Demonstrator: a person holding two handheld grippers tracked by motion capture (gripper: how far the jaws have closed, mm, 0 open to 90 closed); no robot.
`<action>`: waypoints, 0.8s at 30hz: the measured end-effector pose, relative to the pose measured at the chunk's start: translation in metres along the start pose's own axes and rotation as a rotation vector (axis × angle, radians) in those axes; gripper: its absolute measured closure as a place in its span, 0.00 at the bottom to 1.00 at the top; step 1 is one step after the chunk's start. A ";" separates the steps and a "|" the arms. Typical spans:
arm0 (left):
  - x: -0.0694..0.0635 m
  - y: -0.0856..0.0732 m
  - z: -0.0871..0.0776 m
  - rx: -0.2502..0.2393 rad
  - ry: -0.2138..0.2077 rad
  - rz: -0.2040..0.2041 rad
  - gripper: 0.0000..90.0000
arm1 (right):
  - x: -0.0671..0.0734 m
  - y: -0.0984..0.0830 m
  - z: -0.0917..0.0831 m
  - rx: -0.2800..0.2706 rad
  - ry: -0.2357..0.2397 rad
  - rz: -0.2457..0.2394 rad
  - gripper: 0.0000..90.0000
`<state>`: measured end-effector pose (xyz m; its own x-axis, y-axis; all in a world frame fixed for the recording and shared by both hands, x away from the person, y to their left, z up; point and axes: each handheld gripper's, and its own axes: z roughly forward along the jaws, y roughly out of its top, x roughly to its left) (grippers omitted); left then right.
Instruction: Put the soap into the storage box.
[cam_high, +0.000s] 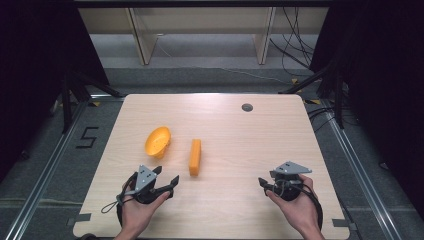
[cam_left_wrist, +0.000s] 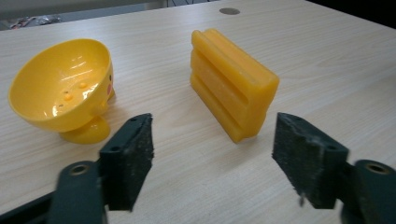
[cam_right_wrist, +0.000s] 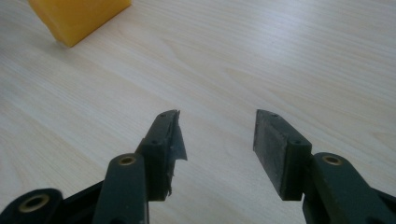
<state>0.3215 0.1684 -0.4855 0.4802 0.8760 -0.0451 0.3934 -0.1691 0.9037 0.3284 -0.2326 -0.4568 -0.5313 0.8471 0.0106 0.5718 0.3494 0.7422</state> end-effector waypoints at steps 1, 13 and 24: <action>-0.001 0.001 0.003 -0.005 -0.007 -0.005 0.27 | 0.000 0.000 -0.001 -0.004 -0.019 0.002 0.56; -0.023 0.022 0.035 0.027 -0.022 0.027 0.23 | 0.001 0.002 -0.002 0.013 -0.037 0.010 0.55; -0.040 0.023 0.077 0.114 -0.001 0.016 0.21 | 0.000 0.001 0.000 0.002 -0.024 0.003 0.54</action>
<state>0.3717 0.0942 -0.4960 0.4875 0.8725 -0.0316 0.4723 -0.2331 0.8501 0.3290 -0.2324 -0.4554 -0.5143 0.8576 -0.0036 0.5749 0.3478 0.7406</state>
